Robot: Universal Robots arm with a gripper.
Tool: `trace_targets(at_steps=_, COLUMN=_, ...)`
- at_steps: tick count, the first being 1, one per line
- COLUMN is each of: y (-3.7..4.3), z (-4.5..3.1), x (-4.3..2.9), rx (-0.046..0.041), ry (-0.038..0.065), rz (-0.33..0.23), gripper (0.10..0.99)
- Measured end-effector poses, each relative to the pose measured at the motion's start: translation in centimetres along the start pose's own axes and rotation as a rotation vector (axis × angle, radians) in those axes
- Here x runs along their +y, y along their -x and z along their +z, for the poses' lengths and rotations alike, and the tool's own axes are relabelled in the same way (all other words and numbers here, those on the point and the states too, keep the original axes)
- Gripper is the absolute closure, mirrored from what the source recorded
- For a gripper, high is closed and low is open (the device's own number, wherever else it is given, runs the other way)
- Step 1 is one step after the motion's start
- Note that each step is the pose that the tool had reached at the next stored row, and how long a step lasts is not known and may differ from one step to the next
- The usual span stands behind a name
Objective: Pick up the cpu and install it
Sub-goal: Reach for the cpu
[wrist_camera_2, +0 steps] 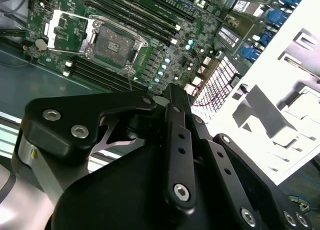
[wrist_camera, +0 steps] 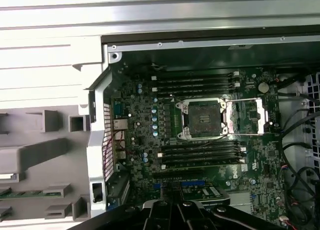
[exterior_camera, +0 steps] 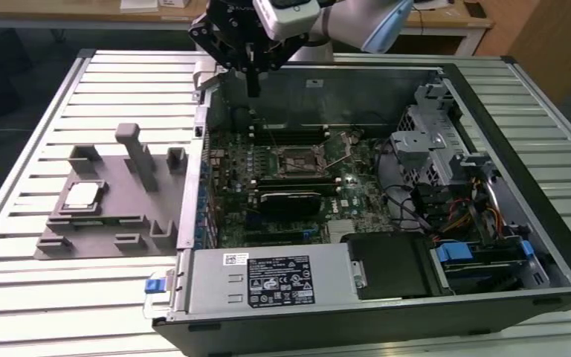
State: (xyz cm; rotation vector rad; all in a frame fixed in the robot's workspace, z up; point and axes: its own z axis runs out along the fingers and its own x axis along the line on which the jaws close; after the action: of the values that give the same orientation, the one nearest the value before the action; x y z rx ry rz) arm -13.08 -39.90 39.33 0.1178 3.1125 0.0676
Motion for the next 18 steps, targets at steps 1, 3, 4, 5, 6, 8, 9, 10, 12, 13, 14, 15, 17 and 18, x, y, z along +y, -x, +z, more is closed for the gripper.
trace_targets(at_steps=1, y=-0.19, z=-0.01, x=-0.01, rx=0.0000, ry=0.000, rz=0.000, gripper=0.980)
trace_targets(at_steps=3, y=-0.54, z=-0.01, x=-0.04, rx=0.0000, ry=0.000, rz=0.000, gripper=0.980)
trace_targets(at_steps=4, y=-0.70, z=-0.02, x=-0.05, rx=0.0000, ry=0.000, rz=0.000, gripper=0.980)
trace_targets(at_steps=5, y=-0.85, z=-0.02, x=-0.06, rx=0.0000, ry=0.000, rz=0.000, gripper=0.980)
trace_targets(at_steps=6, y=-0.99, z=-0.03, x=-0.07, rx=0.0001, ry=0.000, rz=0.000, gripper=0.980)
trace_targets(at_steps=8, y=-1.27, z=-0.04, x=-0.09, rx=0.0000, ry=0.000, rz=0.000, gripper=0.980)
trace_targets(at_steps=9, y=-1.41, z=-0.04, x=-0.10, rx=0.0000, ry=0.000, rz=0.000, gripper=0.980)
trace_targets(at_steps=10, y=-1.56, z=-0.04, x=-0.12, rx=0.0000, ry=0.000, rz=0.000, gripper=0.980)
trace_targets(at_steps=12, y=-1.92, z=-0.05, x=-0.14, rx=-0.0001, ry=0.000, rz=0.000, gripper=0.980)
trace_targets(at_steps=13, y=-2.10, z=-0.06, x=-0.15, rx=-0.0001, ry=0.000, rz=0.000, gripper=0.980)
trace_targets(at_steps=14, y=-2.28, z=-0.06, x=-0.17, rx=-0.0001, ry=0.000, rz=0.000, gripper=0.980)
trace_targets(at_steps=15, y=-2.47, z=-0.07, x=-0.18, rx=-0.0001, ry=0.000, rz=0.000, gripper=0.980)
trace_targets(at_steps=17, y=-2.85, z=-0.08, x=-0.21, rx=-0.0003, ry=0.000, rz=0.000, gripper=0.980)
trace_targets(at_steps=18, y=-3.07, z=-0.08, x=-0.23, rx=-0.0004, ry=0.000, rz=0.000, gripper=0.980)
